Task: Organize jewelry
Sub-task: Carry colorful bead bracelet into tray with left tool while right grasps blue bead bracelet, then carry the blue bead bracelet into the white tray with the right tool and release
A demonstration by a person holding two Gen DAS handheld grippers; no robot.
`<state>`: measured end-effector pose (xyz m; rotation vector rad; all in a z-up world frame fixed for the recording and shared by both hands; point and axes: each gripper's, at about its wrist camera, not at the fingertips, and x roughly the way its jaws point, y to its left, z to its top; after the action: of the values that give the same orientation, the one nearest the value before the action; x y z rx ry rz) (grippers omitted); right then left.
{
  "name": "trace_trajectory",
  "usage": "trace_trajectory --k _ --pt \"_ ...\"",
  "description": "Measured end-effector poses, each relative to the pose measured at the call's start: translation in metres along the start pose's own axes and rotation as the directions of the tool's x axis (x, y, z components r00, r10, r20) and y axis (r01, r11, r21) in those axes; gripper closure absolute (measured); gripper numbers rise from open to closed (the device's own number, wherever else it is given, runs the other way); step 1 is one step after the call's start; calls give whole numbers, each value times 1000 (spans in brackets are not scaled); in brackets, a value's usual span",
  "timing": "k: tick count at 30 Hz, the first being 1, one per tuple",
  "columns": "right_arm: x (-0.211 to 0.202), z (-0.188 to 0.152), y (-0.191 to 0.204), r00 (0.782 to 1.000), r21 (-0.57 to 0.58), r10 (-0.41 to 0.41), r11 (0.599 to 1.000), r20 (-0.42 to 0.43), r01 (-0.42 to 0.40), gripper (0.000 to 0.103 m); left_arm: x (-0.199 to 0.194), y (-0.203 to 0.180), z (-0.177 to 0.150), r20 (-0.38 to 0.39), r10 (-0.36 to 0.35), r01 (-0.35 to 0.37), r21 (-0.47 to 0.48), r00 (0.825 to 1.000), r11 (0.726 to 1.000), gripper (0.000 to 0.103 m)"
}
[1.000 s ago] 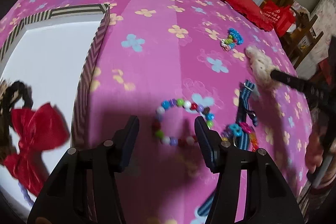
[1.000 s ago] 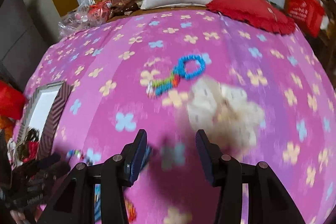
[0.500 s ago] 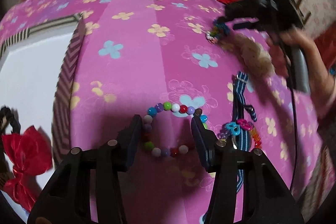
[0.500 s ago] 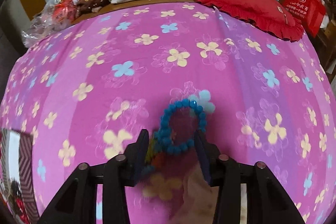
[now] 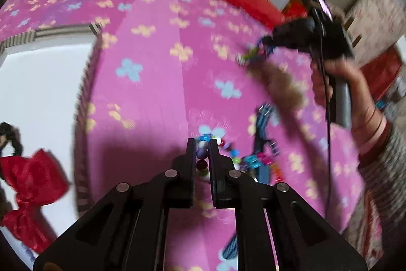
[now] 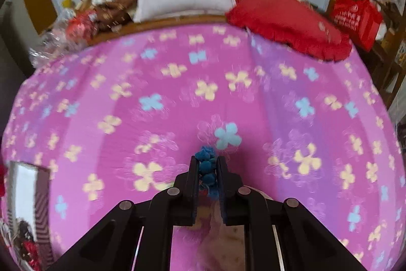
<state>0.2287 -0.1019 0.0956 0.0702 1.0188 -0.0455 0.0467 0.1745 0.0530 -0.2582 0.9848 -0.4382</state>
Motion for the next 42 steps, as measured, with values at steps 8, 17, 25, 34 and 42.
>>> trace_trajectory --k 8,17,25,34,42 --pt "-80 -7 53 995 -105 63 993 72 -55 91 -74 29 19 171 -4 17 -76 985 997 95" --pt "-112 -53 178 977 -282 210 939 17 -197 91 -102 112 39 239 136 -73 -254 962 964 95" --pt "-89 -101 239 964 -348 251 899 -87 -266 91 -96 166 33 192 238 -144 -407 952 902 95" --pt "-14 -135 170 975 -183 134 969 -178 -167 91 -118 158 28 237 223 -108 -416 946 903 76" --pt "-21 -136 130 988 -171 97 978 -118 -117 51 -126 159 23 252 219 -90 -442 943 893 72"
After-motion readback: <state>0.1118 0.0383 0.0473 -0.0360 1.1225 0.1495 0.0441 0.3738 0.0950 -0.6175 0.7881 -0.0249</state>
